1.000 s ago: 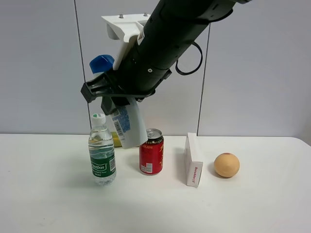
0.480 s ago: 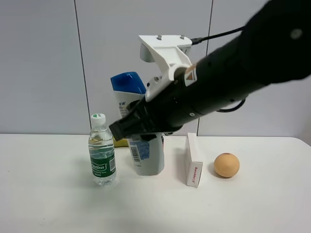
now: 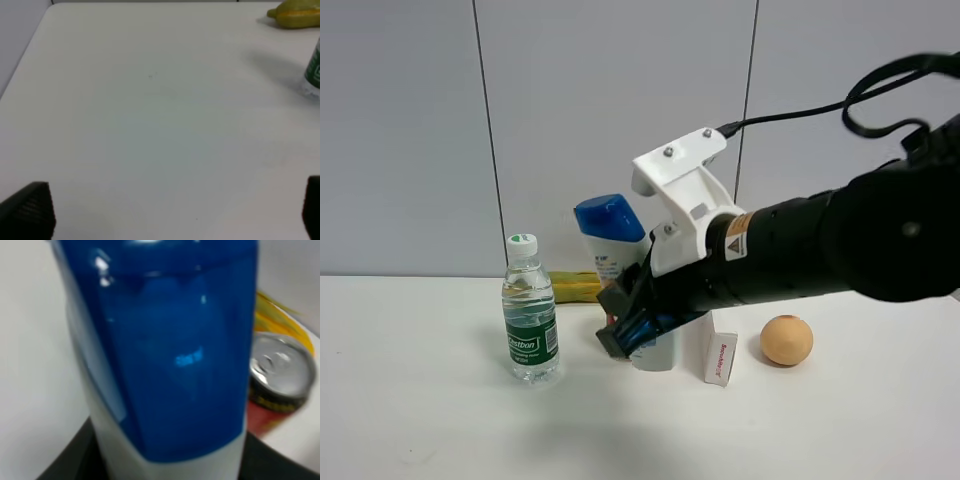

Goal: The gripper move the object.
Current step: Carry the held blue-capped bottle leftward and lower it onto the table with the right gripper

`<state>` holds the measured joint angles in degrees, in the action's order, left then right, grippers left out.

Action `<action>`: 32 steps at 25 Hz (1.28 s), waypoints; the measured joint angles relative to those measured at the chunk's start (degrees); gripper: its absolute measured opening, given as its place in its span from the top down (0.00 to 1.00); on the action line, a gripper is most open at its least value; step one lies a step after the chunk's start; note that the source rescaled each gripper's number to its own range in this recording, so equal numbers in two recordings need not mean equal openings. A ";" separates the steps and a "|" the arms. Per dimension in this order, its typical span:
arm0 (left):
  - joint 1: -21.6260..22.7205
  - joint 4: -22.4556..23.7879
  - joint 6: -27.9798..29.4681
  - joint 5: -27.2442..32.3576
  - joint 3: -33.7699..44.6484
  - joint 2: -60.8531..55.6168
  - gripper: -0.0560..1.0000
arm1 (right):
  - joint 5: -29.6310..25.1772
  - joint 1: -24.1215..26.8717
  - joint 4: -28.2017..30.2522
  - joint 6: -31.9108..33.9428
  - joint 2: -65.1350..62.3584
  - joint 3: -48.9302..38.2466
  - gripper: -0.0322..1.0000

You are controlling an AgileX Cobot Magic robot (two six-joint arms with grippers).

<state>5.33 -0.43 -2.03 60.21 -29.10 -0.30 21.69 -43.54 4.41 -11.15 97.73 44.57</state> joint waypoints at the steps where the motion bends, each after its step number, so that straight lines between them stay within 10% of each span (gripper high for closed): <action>1: 0.00 0.00 0.00 0.00 0.00 0.00 0.00 | 1.89 0.00 0.99 0.00 1.17 0.00 0.96; 32: 0.00 0.00 0.00 0.00 0.00 0.00 0.00 | 19.39 0.11 0.44 3.54 16.69 -0.21 0.96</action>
<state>5.33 -0.43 -2.03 60.21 -29.10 -0.30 41.08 -43.43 4.85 -7.60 114.42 44.36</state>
